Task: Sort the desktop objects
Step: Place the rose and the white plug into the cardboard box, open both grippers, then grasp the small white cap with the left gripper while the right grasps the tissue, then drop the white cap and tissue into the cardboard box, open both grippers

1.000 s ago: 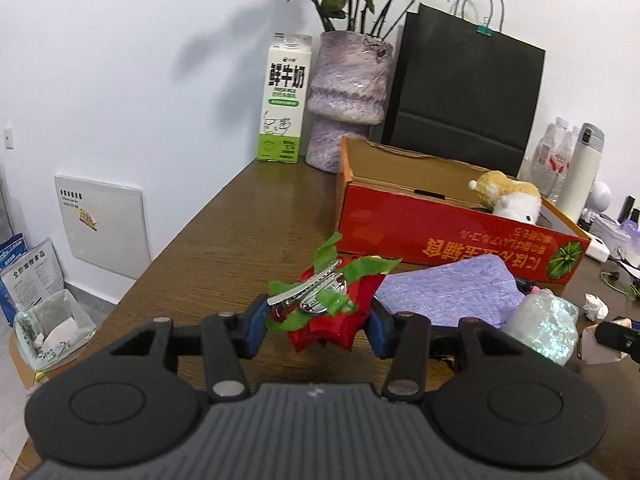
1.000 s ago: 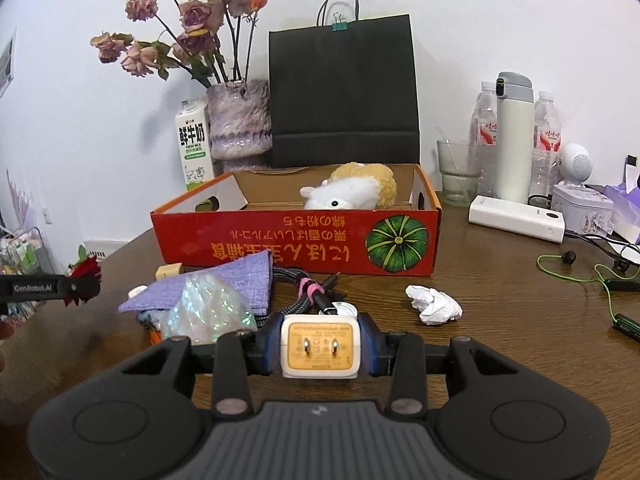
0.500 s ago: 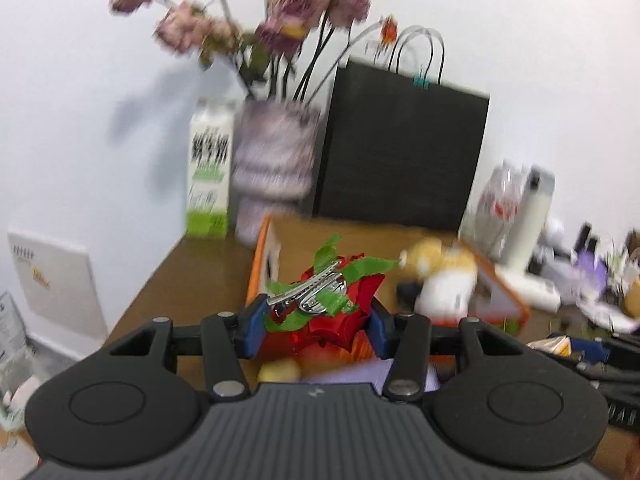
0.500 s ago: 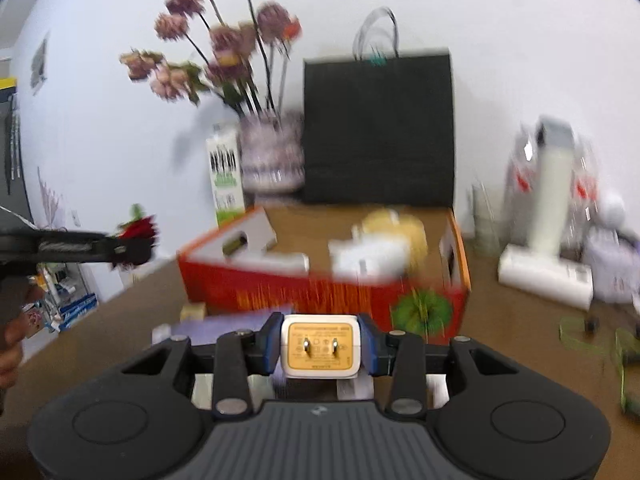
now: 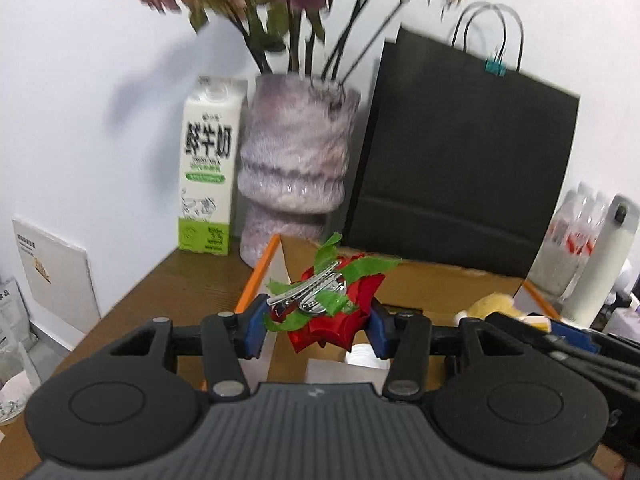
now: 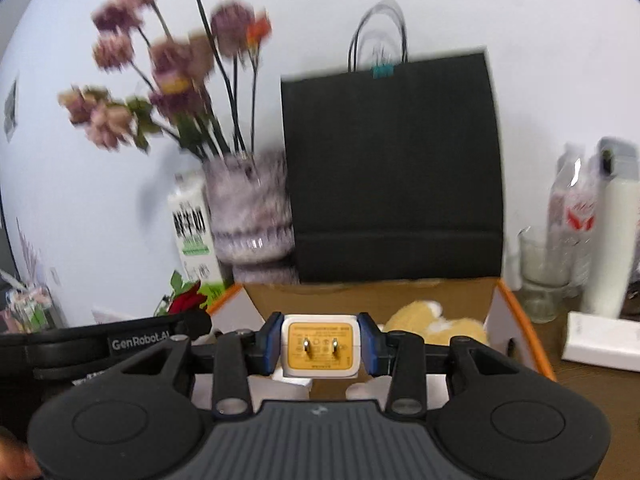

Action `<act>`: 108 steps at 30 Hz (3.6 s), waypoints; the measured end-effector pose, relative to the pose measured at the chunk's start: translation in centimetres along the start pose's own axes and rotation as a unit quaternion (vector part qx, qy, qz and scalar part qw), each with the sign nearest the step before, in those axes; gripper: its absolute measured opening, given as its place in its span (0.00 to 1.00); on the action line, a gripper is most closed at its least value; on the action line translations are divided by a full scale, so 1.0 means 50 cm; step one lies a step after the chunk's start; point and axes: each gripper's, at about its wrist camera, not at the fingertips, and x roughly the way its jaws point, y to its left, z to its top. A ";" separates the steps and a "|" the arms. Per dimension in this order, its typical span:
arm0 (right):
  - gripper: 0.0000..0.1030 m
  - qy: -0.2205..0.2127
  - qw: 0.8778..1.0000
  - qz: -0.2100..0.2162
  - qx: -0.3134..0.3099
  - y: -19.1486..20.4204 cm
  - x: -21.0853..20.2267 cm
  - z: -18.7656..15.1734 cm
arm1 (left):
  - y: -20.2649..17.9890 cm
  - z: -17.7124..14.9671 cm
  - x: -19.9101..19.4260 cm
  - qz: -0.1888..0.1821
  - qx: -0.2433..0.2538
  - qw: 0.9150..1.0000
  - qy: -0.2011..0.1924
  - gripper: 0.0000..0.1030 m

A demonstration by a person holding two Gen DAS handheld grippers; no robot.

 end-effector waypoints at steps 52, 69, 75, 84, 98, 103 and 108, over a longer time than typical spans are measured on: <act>1.00 0.006 0.997 -0.082 0.014 -0.135 -0.238 -0.034 | 0.076 -0.035 -0.209 0.013 0.024 0.999 -0.038 1.00; 1.00 0.131 0.980 -0.153 0.001 -0.177 -0.237 -0.184 | 0.177 -0.171 -0.217 0.083 0.058 0.990 0.094 1.00; 1.00 0.138 0.979 -0.153 0.004 -0.175 -0.221 -0.198 | 0.172 -0.188 -0.202 0.083 0.083 0.984 0.136 0.97; 1.00 0.148 0.976 -0.159 0.001 -0.171 -0.199 -0.203 | 0.140 -0.195 -0.181 0.028 0.087 0.983 0.157 0.85; 0.30 0.125 0.980 -0.151 0.019 -0.183 -0.181 -0.189 | 0.081 -0.185 -0.129 0.023 0.101 0.987 0.123 0.28; 0.19 0.123 0.985 -0.116 -0.001 -0.163 -0.190 -0.191 | 0.082 -0.189 -0.133 0.020 0.100 0.988 0.118 0.28; 0.18 0.109 0.988 -0.106 0.000 -0.158 -0.204 -0.189 | 0.087 -0.190 -0.139 0.020 0.096 0.989 0.113 0.28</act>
